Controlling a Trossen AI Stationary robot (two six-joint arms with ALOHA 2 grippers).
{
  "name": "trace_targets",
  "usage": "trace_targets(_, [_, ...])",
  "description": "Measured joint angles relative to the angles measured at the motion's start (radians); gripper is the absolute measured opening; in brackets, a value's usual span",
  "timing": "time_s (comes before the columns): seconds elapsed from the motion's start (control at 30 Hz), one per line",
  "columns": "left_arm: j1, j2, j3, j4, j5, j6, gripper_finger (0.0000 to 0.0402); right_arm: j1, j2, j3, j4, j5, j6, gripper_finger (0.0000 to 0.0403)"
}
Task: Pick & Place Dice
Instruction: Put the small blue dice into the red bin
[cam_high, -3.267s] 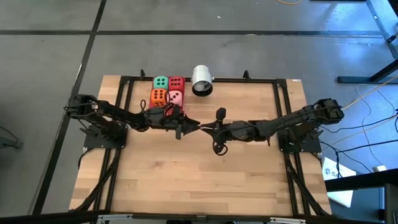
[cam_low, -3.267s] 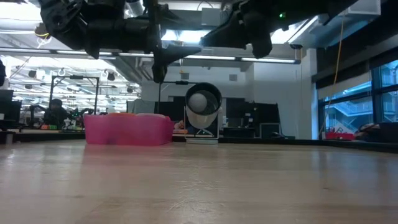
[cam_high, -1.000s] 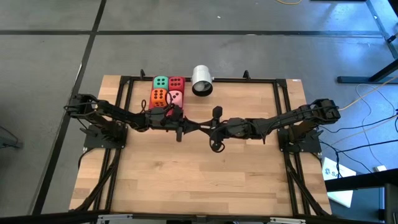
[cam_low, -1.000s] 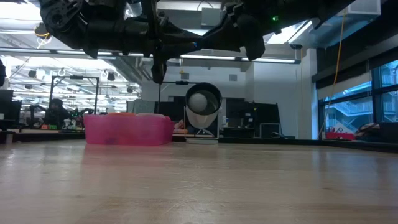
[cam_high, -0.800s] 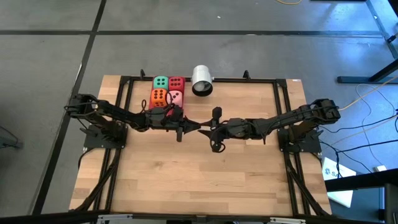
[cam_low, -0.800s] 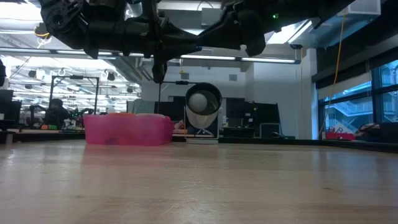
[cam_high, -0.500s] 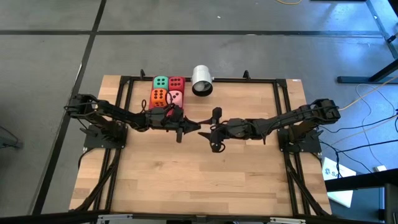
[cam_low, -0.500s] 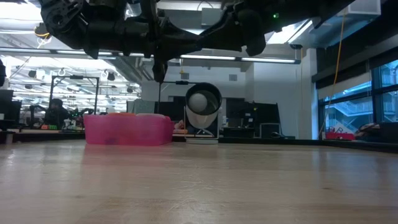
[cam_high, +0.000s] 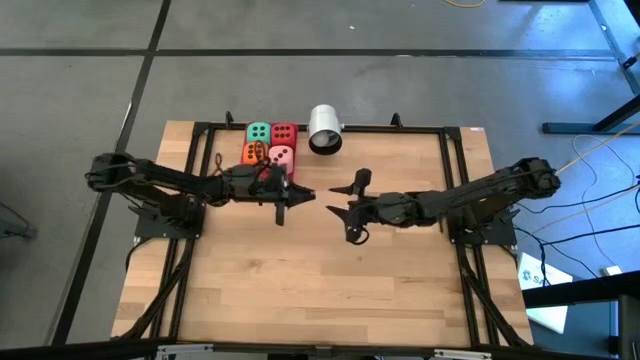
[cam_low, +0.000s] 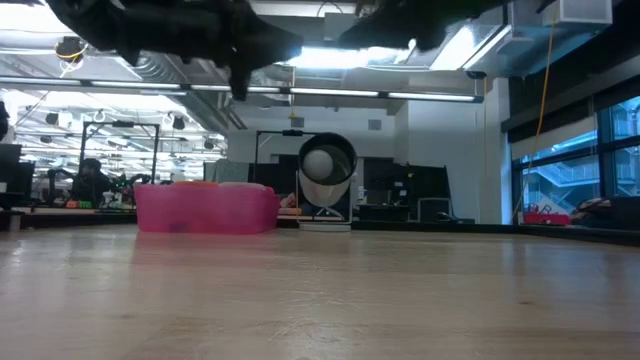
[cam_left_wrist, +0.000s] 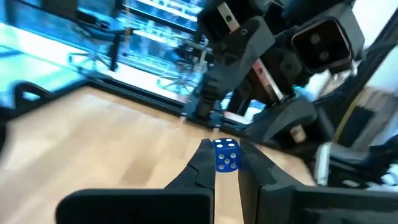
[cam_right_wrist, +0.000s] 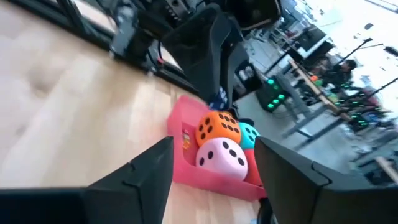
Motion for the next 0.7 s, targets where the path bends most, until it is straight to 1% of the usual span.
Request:
trace_targets(0.17, [-0.002, -0.173, 0.000, -0.211, -0.091, 0.085, 0.0013, -0.003, -0.122, -0.060, -0.016, -0.072, 0.061, 0.0216])
trace_targets(0.3, [-0.001, -0.282, -0.005, -0.333, -0.135, 0.123, 0.0013, -0.004, -0.245, -0.150, 0.010, -0.083, 0.101, 0.0211])
trace_targets(0.5, [-0.002, -0.412, -0.076, -0.368, -0.161, 0.164, 0.0013, -0.004, -0.445, -0.306, 0.075, -0.086, 0.186, 0.0210])
trace_targets(0.7, [-0.002, -0.534, -0.182, -0.354, -0.168, 0.208, 0.0013, -0.004, -0.634, -0.434, 0.134, -0.154, 0.264, 0.0210])
